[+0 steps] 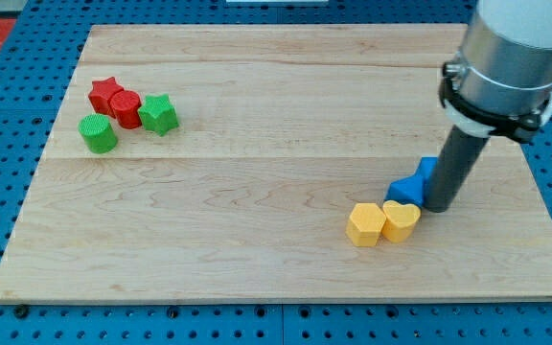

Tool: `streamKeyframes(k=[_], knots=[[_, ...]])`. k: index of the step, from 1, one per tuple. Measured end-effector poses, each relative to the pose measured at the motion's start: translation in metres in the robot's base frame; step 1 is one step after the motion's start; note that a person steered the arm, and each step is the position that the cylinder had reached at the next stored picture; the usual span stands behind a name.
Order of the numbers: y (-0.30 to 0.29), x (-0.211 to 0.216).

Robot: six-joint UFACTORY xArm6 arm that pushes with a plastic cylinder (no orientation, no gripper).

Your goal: Push the blue cube right a bit

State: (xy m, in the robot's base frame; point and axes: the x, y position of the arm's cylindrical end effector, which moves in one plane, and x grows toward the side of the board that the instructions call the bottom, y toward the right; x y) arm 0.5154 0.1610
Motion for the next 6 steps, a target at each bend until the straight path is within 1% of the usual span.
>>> streamKeyframes(k=[1,2,3,4,5,6], knots=[[-0.030,0.009],[-0.065,-0.018],[-0.079,-0.050],[-0.017,-0.017],[0.070,0.003],[0.089,0.019]])
